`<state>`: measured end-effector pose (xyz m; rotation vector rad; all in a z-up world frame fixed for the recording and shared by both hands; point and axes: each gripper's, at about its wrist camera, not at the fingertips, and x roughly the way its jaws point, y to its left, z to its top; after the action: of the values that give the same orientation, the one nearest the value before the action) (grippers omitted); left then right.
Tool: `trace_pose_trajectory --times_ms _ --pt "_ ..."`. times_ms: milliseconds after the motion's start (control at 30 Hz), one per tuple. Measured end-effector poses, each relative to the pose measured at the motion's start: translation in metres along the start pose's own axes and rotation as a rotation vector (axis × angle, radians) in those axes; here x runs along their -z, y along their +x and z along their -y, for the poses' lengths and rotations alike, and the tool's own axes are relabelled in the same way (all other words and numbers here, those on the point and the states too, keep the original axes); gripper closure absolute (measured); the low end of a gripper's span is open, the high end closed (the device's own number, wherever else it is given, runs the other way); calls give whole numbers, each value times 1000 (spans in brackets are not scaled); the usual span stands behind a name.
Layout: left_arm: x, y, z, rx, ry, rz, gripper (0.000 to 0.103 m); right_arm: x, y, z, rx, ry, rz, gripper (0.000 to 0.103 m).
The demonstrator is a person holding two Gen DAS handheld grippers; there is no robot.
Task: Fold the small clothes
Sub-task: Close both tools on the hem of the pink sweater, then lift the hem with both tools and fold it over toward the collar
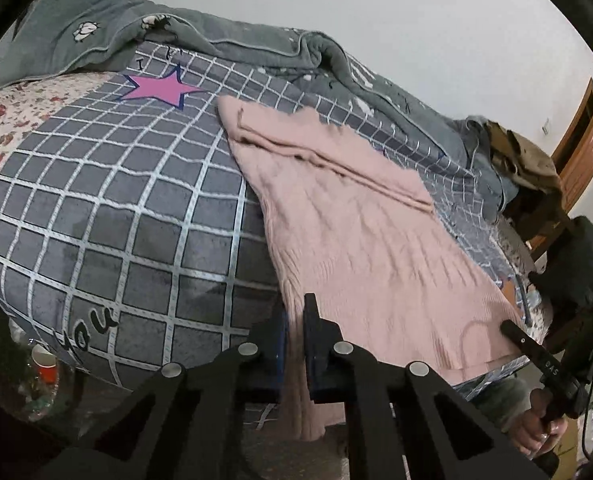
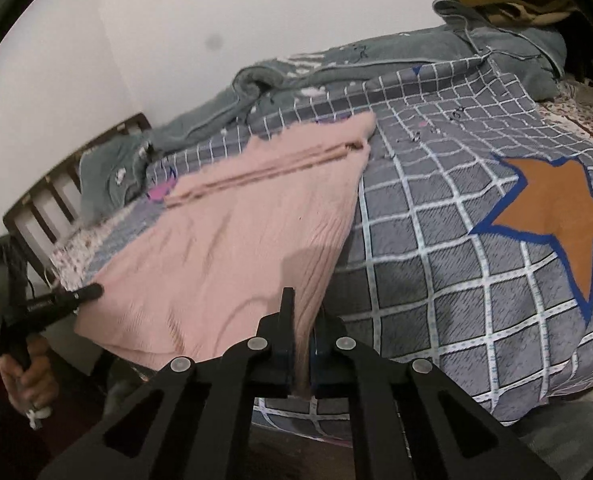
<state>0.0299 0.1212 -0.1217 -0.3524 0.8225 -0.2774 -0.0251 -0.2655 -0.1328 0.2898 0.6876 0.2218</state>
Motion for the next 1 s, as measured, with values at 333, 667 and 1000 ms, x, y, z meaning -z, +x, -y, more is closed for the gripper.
trace_pose_trajectory --times_ms 333,667,1000 --pt "-18 -12 7 26 -51 -1 95 -21 -17 -11 -14 -5 18 98" --pt "-57 -21 19 9 -51 35 95 -62 -16 -14 -78 61 49 98" --pt "-122 7 12 34 -84 112 95 -126 20 -19 -101 54 105 98"
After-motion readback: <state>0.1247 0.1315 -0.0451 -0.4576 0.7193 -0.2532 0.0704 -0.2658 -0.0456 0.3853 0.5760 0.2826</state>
